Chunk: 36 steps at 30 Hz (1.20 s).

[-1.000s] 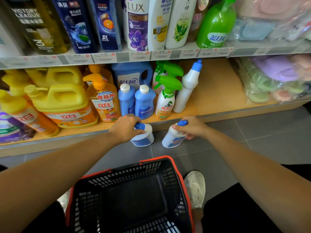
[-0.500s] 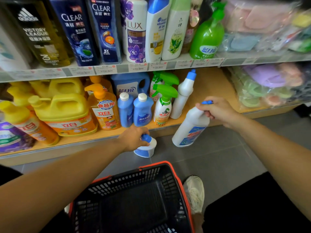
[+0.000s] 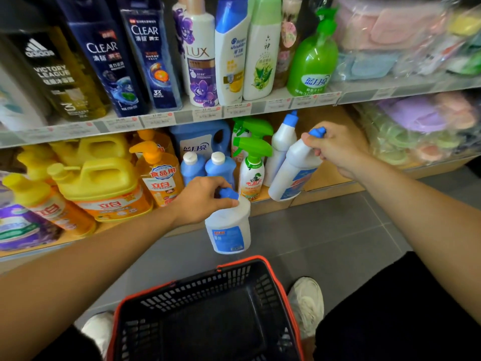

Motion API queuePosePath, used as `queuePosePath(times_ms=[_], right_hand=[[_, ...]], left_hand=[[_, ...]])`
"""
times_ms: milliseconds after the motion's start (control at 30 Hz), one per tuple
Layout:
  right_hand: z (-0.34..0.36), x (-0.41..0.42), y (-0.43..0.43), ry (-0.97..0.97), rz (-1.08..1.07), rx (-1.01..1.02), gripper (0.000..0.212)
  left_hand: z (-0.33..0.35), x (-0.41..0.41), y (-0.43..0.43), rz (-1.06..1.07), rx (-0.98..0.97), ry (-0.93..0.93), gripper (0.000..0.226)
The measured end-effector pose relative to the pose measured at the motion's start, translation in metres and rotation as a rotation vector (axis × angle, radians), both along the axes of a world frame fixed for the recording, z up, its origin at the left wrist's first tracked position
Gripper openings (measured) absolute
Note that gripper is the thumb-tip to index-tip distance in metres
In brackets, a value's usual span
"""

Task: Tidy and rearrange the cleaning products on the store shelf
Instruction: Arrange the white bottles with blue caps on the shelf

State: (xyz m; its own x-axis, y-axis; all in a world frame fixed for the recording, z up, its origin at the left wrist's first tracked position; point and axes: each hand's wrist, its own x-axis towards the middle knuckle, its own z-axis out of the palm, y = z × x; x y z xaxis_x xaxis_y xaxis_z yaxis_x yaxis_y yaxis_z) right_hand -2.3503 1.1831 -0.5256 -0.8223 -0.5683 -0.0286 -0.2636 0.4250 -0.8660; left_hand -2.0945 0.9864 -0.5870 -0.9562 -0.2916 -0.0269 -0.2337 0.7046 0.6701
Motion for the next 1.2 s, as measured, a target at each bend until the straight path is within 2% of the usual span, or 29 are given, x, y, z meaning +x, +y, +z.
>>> queuePosePath(times_ms=[133, 367, 567, 733, 900, 1033, 1200], right_hand=[[0.002, -0.006, -0.011, 0.016, -0.012, 0.002, 0.021], [-0.002, -0.023, -0.017, 0.063, -0.101, -0.005, 0.025], [0.002, -0.024, -0.010, 0.108, -0.006, 0.067, 0.024], [0.006, -0.009, -0.012, 0.081, 0.035, -0.011, 0.022], [-0.002, 0.003, -0.023, 0.015, -0.043, -0.078, 0.021], [-0.010, 0.000, -0.033, 0.024, -0.137, -0.108, 0.029], [-0.015, -0.008, -0.042, 0.024, -0.152, -0.103, 0.023]], left_hand=[[0.022, 0.006, -0.003, 0.049, 0.031, 0.033, 0.025], [0.034, -0.002, -0.010, 0.148, 0.062, 0.107, 0.027], [0.028, -0.003, -0.013, 0.150, 0.038, 0.095, 0.029], [0.024, -0.001, -0.014, 0.162, -0.011, 0.083, 0.031], [0.024, 0.003, -0.012, 0.166, -0.021, 0.062, 0.033], [0.025, 0.004, -0.010, 0.171, -0.011, 0.075, 0.032], [0.025, 0.005, -0.009, 0.163, -0.013, 0.071, 0.035]])
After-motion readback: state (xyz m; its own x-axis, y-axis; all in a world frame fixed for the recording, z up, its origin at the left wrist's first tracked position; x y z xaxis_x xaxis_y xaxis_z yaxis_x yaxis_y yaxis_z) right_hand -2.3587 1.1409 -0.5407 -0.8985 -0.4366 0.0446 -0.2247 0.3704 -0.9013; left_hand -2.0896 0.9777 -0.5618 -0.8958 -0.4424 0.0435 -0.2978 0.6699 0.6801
